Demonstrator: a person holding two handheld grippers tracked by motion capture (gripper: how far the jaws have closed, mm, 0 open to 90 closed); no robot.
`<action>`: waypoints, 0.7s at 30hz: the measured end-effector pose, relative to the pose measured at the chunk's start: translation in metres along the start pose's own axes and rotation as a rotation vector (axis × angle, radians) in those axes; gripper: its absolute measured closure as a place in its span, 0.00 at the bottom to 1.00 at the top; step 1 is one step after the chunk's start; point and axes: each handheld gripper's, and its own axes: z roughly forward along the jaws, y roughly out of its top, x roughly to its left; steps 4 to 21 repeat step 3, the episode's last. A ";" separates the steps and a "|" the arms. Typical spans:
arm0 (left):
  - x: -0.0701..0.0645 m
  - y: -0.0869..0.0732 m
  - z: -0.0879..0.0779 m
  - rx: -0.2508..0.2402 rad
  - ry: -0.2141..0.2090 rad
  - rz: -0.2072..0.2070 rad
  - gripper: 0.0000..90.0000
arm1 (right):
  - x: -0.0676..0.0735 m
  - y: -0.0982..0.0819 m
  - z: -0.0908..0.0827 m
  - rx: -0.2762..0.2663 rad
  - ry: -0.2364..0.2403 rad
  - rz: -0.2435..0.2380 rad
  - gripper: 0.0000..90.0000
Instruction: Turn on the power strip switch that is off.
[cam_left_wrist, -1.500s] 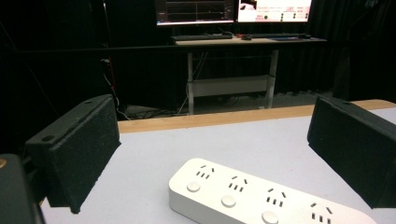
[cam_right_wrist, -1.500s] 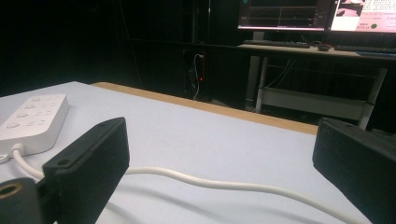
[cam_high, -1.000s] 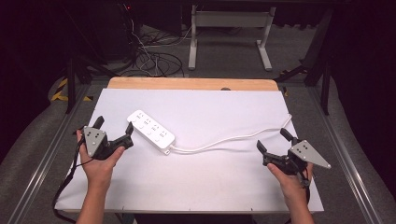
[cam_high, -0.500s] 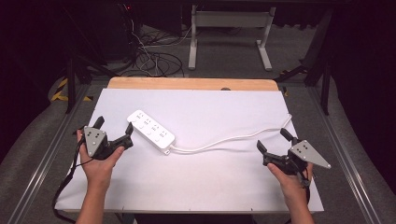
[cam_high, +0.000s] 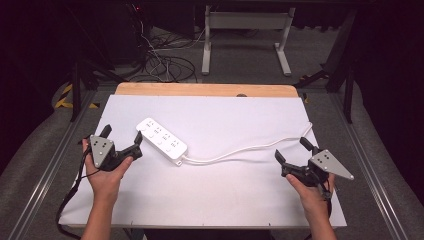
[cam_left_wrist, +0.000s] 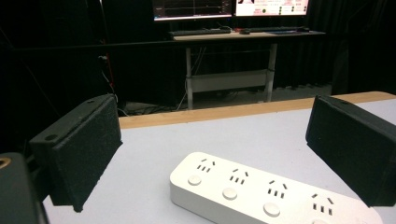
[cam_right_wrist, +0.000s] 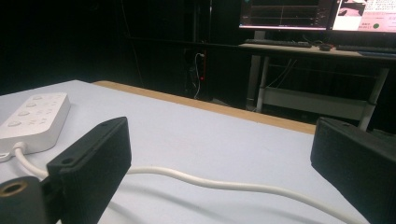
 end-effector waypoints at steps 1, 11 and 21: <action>0.000 0.000 0.000 0.000 0.001 -0.001 0.05 | 0.000 0.000 0.000 0.002 0.002 0.000 0.06; 0.000 0.000 0.000 0.001 0.000 -0.004 0.05 | 0.000 0.000 0.001 0.003 0.003 -0.001 0.07; 0.000 0.000 0.000 0.001 0.000 -0.004 0.05 | 0.000 0.000 0.001 0.003 0.003 -0.001 0.07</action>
